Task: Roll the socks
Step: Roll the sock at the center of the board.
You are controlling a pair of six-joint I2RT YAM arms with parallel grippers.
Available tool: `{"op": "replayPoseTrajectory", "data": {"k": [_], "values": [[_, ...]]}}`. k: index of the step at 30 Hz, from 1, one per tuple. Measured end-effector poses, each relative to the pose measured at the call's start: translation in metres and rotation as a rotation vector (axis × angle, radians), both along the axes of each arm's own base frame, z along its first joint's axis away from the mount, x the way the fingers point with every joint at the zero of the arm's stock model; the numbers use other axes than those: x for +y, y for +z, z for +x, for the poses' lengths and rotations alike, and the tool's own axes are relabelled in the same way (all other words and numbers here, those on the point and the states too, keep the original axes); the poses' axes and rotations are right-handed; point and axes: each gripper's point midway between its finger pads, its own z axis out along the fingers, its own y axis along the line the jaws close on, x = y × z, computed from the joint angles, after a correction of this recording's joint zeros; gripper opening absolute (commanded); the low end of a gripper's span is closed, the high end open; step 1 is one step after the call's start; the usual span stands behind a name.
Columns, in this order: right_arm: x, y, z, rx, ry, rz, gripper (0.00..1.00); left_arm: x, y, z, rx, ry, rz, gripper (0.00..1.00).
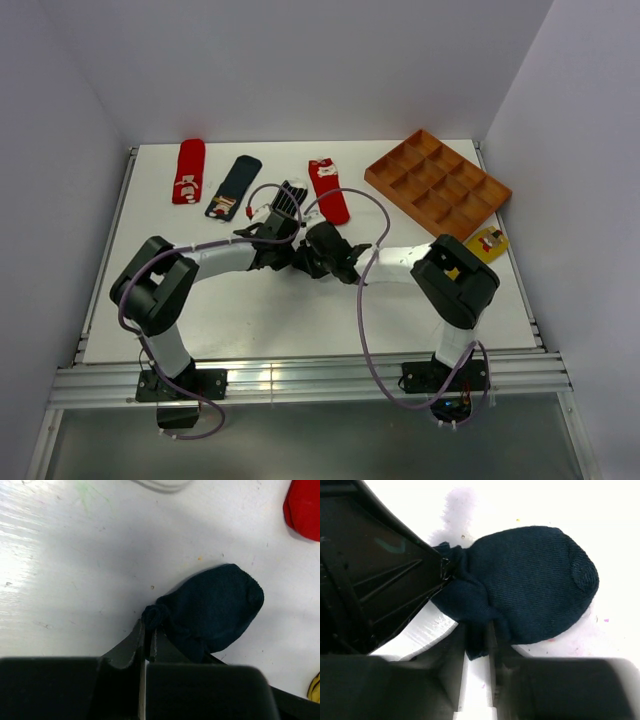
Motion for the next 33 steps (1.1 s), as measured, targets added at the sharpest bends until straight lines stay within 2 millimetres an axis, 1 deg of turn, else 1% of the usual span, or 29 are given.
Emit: {"op": "replayPoseTrajectory", "data": {"k": [1, 2, 3, 5, 6, 8, 9, 11, 12, 15, 19, 22, 25, 28, 33], "values": [[0.001, -0.001, 0.002, -0.004, -0.004, -0.011, 0.08, 0.001, 0.0, 0.0, -0.002, 0.003, 0.004, 0.02], [0.001, -0.001, 0.003, 0.0, -0.013, -0.015, 0.0, 0.002, 0.001, 0.001, -0.004, 0.005, 0.006, 0.03], [0.001, -0.001, 0.003, 0.002, -0.016, -0.02, 0.0, 0.003, 0.001, 0.001, -0.004, 0.007, 0.008, 0.09], [0.001, -0.001, 0.003, 0.009, -0.018, -0.027, 0.0, 0.003, 0.002, 0.001, -0.006, 0.009, 0.008, 0.16], [0.001, -0.001, 0.002, 0.016, -0.017, -0.027, 0.0, 0.003, 0.002, 0.001, -0.006, 0.009, 0.007, 0.23], [0.002, -0.001, 0.001, 0.043, -0.012, -0.018, 0.0, 0.004, 0.005, 0.002, -0.01, 0.015, 0.003, 0.32], [0.002, -0.001, 0.001, 0.06, -0.011, -0.007, 0.0, 0.005, 0.006, 0.001, -0.011, 0.019, -0.001, 0.42], [0.002, -0.001, -0.001, 0.107, -0.01, 0.031, 0.0, 0.009, 0.009, -0.002, -0.016, 0.027, -0.007, 0.52], [0.003, -0.001, -0.002, 0.141, -0.011, 0.059, 0.0, 0.01, 0.011, -0.003, -0.02, 0.032, -0.014, 0.58], [0.003, 0.0, -0.004, 0.256, -0.023, 0.156, 0.0, 0.016, 0.02, -0.008, -0.037, 0.051, -0.038, 0.66], [0.001, 0.0, -0.009, 0.444, -0.042, 0.306, 0.0, 0.02, 0.039, -0.012, -0.088, 0.067, -0.089, 0.67], [-0.002, 0.001, -0.013, 0.575, -0.068, 0.411, 0.0, 0.022, 0.046, -0.015, -0.122, 0.071, -0.125, 0.67], [-0.003, 0.001, -0.019, 0.699, -0.092, 0.503, 0.0, 0.024, 0.041, -0.02, -0.129, 0.067, -0.144, 0.66], [-0.003, 0.001, -0.024, 0.797, -0.11, 0.571, 0.0, 0.025, 0.032, -0.026, -0.117, 0.057, -0.152, 0.64], [-0.004, 0.001, -0.028, 0.902, -0.141, 0.644, 0.0, 0.016, 0.031, -0.025, -0.123, 0.033, -0.191, 0.62]]}}
